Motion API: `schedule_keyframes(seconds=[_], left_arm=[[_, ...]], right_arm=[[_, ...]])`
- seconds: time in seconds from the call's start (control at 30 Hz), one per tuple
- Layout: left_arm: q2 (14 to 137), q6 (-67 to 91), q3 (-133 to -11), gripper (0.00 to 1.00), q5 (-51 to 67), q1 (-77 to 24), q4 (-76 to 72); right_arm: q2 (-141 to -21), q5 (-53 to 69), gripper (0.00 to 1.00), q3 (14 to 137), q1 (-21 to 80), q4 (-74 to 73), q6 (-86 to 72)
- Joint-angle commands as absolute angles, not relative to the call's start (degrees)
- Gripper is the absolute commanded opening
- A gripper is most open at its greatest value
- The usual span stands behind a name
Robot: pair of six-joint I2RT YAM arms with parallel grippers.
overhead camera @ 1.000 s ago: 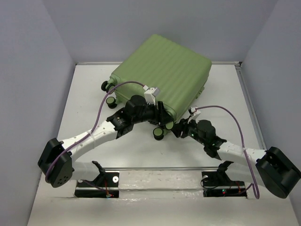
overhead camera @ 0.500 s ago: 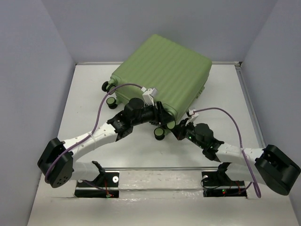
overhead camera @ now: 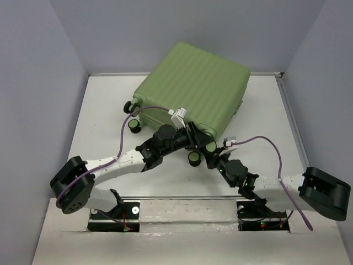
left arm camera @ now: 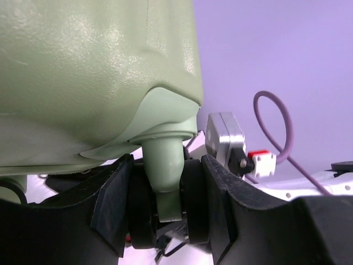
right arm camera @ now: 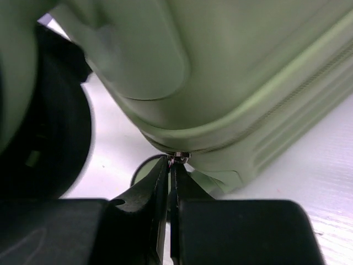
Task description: Pack the luggage
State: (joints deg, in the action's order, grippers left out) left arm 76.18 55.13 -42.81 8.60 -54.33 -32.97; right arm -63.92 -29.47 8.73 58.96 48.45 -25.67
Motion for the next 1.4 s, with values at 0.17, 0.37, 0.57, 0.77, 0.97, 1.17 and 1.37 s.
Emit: schedule_keyframes(seconds=[0.17, 0.37, 0.57, 0.77, 0.97, 1.17, 1.37], left_arm=[[76.99, 62.05, -50.8, 0.06, 7.3, -59.41, -63.37], [77.52, 63.81, -53.35, 0.06, 4.41, -61.6, -63.63], [83.23, 65.56, -59.41, 0.06, 4.83, -66.01, -65.21], [80.52, 59.44, -62.74, 0.6, 7.2, -66.45, -53.4], [74.54, 41.08, -73.72, 0.99, 8.19, -63.2, -24.66], [62.51, 24.18, -76.65, 0.99, -1.91, -54.16, -0.89], [49.93, 19.0, -67.25, 0.99, -12.36, -36.95, 18.15]], right_arm=[[-80.23, -41.73, 0.07, 22.32, 77.42, 86.11, -10.13], [-90.51, -50.09, 0.07, 24.77, 80.24, 97.72, -5.63], [-99.93, -51.77, 0.07, 39.19, 80.24, 98.52, -2.88], [-98.54, -55.8, 0.07, 34.67, 79.63, 98.35, -3.93], [-94.49, -60.38, 0.26, 21.81, 80.24, 98.26, -9.93], [-91.41, -58.71, 0.63, 15.47, 82.17, 93.44, -16.16], [-83.61, -54.33, 0.85, 16.16, 83.5, 80.91, -17.22]])
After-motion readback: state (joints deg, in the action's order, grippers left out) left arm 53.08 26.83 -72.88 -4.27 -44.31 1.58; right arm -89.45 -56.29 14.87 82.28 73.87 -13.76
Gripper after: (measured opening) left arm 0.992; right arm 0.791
